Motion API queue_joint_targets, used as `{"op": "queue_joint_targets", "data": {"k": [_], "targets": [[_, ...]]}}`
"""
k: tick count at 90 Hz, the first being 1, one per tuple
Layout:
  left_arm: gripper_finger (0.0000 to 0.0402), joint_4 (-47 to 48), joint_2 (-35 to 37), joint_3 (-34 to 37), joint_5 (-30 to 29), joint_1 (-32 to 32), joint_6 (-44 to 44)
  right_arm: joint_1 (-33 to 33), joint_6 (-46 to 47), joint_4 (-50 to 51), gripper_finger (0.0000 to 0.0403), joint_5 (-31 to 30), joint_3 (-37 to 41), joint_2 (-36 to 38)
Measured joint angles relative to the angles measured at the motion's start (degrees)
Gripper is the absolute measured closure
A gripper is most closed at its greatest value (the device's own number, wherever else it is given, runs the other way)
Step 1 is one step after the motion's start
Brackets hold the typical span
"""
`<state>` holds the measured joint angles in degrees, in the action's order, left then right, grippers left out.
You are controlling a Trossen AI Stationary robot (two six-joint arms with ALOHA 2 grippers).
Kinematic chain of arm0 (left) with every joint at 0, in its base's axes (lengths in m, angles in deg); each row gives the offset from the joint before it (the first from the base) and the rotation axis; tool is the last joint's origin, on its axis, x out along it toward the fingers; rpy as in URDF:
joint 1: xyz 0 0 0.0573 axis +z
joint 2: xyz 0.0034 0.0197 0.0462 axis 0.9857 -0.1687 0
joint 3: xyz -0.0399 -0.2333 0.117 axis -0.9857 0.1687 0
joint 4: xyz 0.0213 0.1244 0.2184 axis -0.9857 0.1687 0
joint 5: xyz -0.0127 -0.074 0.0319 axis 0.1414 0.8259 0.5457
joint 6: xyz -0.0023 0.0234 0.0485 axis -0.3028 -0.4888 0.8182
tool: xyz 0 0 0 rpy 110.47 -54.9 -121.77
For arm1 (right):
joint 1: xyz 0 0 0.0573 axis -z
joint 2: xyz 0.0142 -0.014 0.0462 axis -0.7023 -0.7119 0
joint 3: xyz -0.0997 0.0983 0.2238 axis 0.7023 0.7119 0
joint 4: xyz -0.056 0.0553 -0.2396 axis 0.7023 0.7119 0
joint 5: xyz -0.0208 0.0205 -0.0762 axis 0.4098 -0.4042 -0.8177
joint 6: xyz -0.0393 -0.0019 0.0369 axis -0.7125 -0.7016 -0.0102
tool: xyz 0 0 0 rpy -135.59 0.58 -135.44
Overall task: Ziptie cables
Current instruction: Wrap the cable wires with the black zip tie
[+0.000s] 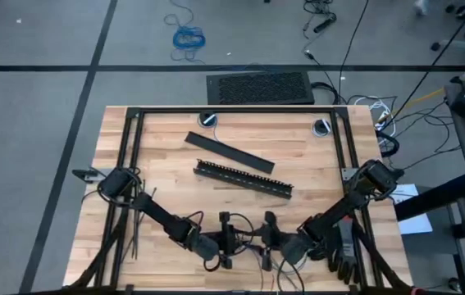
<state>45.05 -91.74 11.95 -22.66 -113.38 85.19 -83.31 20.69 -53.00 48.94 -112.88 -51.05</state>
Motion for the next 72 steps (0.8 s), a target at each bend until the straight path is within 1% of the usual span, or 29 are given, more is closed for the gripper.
{"op": "queue_joint_targets", "data": {"k": [5, 11, 30, 36, 46, 58, 65, 72], "targets": [[0.0270, 0.0, 0.0, 0.0, -0.1, -0.1, 0.0, 0.0, 0.9, 1.3, 0.0252, 0.1, 0.0, 0.4], [0.0270, -0.1, 0.0, 0.0, -0.2, -0.2, 0.0, -0.1, 0.5, 0.4, 0.0252, 0.1, 0.0, 0.6], [0.0270, -0.2, 0.0, 0.0, 0.1, -0.3, 0.0, -0.8, -5.9, -6.3, 0.0252, 0.2, 0.0, 2.7], [0.0270, -0.2, 0.0, 0.0, 0.1, -0.3, 0.0, 0.1, -6.9, -7.9, 0.0252, 2.6, 0.0, 2.7], [0.0270, -0.2, 0.0, 0.0, 0.1, -0.3, 0.0, 2.2, -5.8, -8.6, 0.0252, 8.9, 0.0, 2.7], [0.0270, -0.2, 0.0, 0.0, 0.1, -0.3, 0.0, 3.6, -5.6, -7.9, 0.0253, 10.1, 0.0, 2.7], [0.0270, -0.2, 0.0, 0.0, 0.1, -0.3, 0.0, 3.9, -5.7, -7.8, 0.0263, 10.2, 0.0, 2.7], [0.0270, -0.1, 0.0, 0.0, 0.1, -0.3, 0.0, 3.9, -6.8, -7.8, 0.0291, 10.4, 0.0, 2.7]]}}
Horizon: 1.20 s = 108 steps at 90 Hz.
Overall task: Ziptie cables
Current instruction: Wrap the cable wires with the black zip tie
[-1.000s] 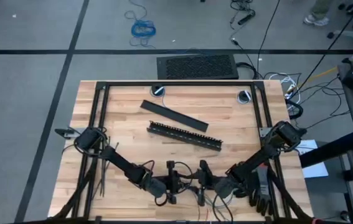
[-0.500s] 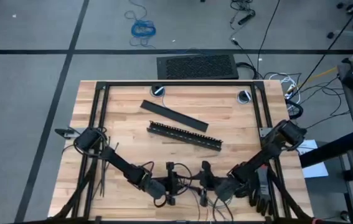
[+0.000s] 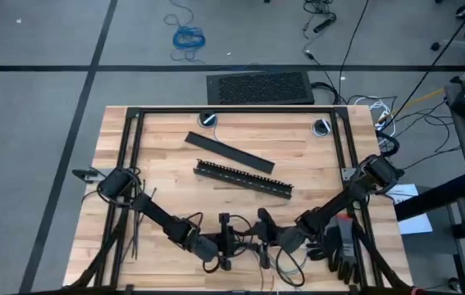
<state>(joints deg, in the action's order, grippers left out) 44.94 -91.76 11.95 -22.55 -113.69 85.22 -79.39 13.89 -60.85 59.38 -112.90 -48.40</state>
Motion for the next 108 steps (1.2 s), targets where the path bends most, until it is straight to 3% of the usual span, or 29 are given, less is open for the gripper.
{"op": "queue_joint_targets", "data": {"k": [12, 17, 37, 52, 85, 95, 108], "targets": [[0.0270, 0.0, 0.0, 0.0, -0.5, 0.0, 0.0, -0.5, -2.5, -0.3, 0.0376, 1.3, 0.0, 0.0], [0.0270, 0.2, 0.0, 0.0, -0.5, 0.0, 0.0, -0.6, -3.2, -0.5, 0.0393, 1.3, 0.0, 0.0], [0.0270, 1.0, 0.0, 0.0, -0.6, 0.5, -1.6, -0.4, -3.1, 0.6, 0.0399, 2.4, 0.0, 0.0], [0.0270, 3.0, 0.0, 0.0, 0.3, 1.2, -4.5, -0.5, -3.3, 2.0, 0.0402, -3.1, 0.0, 0.0], [0.0270, 13.2, 0.0, 0.0, -1.2, 1.1, -13.4, -1.3, 0.8, 7.7, 0.0402, -8.3, 0.0, 0.0], [0.0270, 12.8, 0.0, 0.0, 1.5, 1.0, -13.6, -1.9, 0.8, 9.8, 0.0403, -11.6, 0.0, 1.1], [0.0270, 13.3, 0.7, 0.0, 0.1, 0.5, -12.2, -2.4, 3.2, 15.3, 0.0403, -13.6, 0.0, 3.7]]}}
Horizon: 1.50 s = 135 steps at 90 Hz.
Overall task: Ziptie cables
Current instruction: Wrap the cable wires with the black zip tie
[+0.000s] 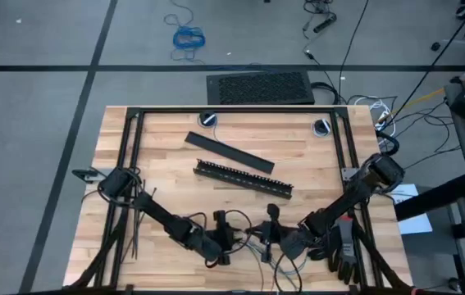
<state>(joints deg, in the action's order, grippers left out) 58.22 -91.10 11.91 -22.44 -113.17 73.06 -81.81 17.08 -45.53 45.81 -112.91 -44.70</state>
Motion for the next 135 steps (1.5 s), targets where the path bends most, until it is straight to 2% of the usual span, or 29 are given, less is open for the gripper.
{"op": "queue_joint_targets", "data": {"k": [11, 26, 37, 51, 99, 111, 135], "targets": [[0.0270, -1.1, 3.6, 0.0, -1.7, -0.4, 2.7, 0.0, 2.8, 3.9, 0.0403, 0.0, 0.0, 0.4], [0.0270, -4.2, 6.8, 0.0, -5.6, -0.6, 5.0, -0.1, 4.5, 3.0, 0.0403, -2.0, 0.0, -0.5], [0.0270, -8.5, 6.9, 0.0, -5.9, -0.4, 4.6, 0.0, 2.3, -0.6, 0.0403, -2.1, 0.0, -0.5], [0.0270, -8.2, 5.0, 0.0, -5.9, 0.4, 1.7, -0.1, -1.9, -5.5, 0.0403, -1.8, 0.0, -0.5], [0.0272, -9.6, 4.6, 0.0, -5.8, 1.0, 1.6, 0.1, -3.7, -7.1, 0.0403, -0.2, 0.0, -0.5], [0.0297, -9.5, 4.6, 0.0, -5.8, 1.0, 1.1, 0.1, -3.8, -7.3, 0.0403, -0.4, 0.0, -0.5], [0.0388, -9.8, 2.5, -0.1, -5.8, 1.5, 0.2, 0.1, -5.6, -8.1, 0.0403, -0.2, 0.0, -0.4]]}}
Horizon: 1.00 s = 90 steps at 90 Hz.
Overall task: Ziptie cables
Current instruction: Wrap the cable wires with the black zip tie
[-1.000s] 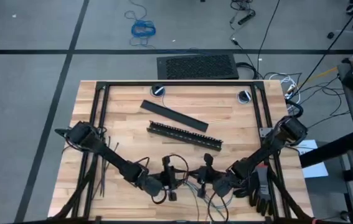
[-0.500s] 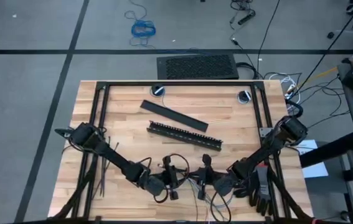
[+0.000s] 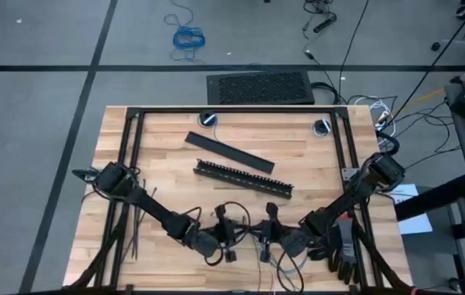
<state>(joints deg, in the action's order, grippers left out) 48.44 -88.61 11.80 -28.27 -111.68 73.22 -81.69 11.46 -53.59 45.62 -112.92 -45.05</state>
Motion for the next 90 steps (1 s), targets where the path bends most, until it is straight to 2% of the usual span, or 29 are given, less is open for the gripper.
{"op": "queue_joint_targets", "data": {"k": [21, 49, 66, 84, 90], "targets": [[0.0399, 0.4, -0.3, 0.0, 0.0, 0.1, 0.0, 0.0, -0.7, -0.1, 0.0403, 0.0, 0.1, 0.5], [0.0400, -1.1, -2.2, -0.3, 1.1, 0.3, -1.3, -0.2, -3.0, 4.2, 0.0403, -0.7, 0.2, 6.4], [0.0400, -1.3, -2.4, -0.1, 1.7, 0.3, -1.3, -0.2, -2.9, 5.2, 0.0402, -2.1, 0.2, 6.8], [0.0401, -2.1, -2.7, 0.1, 2.4, 0.3, 0.2, -0.2, 1.1, 9.4, 0.0401, 0.4, 0.1, 6.8], [0.0401, -1.4, -2.8, 0.3, 3.3, 0.3, 0.4, -0.4, 1.4, 10.1, 0.0391, -1.7, -0.1, 6.9]]}}
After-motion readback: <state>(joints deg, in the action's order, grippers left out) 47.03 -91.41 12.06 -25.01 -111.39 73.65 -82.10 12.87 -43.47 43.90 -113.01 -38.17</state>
